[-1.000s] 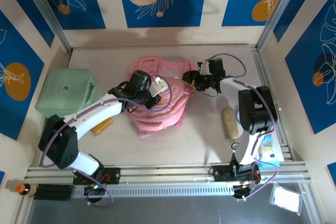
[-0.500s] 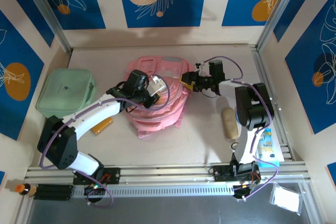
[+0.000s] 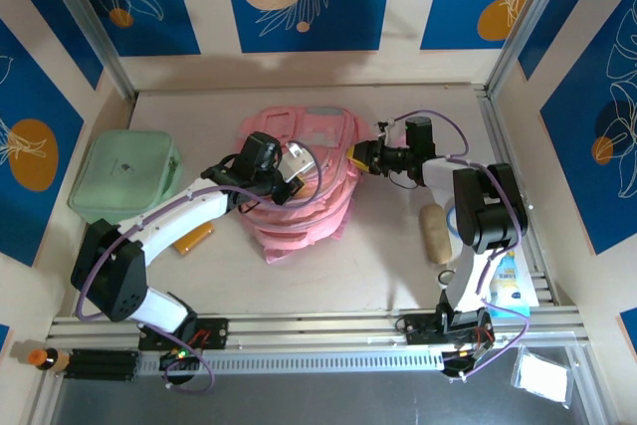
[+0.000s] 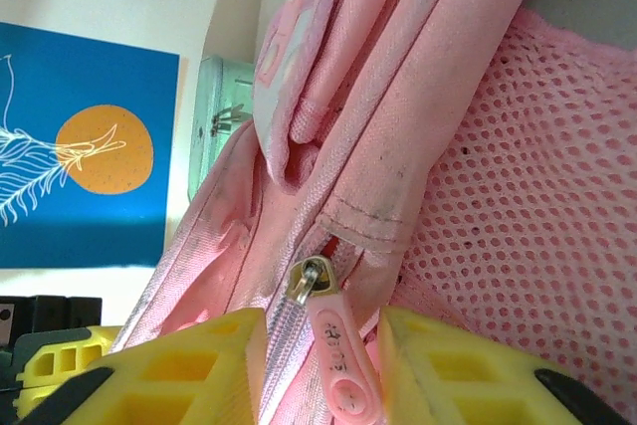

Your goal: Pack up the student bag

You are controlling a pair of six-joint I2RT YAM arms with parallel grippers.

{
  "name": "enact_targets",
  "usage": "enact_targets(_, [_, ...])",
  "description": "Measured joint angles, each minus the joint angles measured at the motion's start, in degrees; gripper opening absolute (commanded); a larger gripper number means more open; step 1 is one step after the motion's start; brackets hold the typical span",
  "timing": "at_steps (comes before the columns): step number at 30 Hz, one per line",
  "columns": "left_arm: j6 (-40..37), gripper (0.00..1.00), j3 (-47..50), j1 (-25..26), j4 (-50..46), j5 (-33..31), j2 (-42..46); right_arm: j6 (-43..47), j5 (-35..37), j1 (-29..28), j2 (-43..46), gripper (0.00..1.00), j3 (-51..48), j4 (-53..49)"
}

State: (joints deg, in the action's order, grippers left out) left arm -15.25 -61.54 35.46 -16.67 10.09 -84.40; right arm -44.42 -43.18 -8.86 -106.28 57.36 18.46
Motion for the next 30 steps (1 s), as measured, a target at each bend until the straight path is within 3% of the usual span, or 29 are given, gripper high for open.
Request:
enact_targets(10, [0.02, 0.00, 0.00, -0.11, -0.02, 0.44, 0.00, 1.99, 0.33, 0.00, 0.00, 0.23, -0.07, -1.40])
enact_targets(16, [0.22, 0.00, 0.00, -0.11, 0.00, 0.44, 0.00, 3.06, 0.79, -0.09, 0.11, 0.10, -0.07, -2.69])
enact_targets(30, [3.06, 0.00, -1.62, -0.11, -0.94, 1.75, -2.49, 4.98, 5.18, -1.31, 6.34, 0.03, -0.98, -8.41])
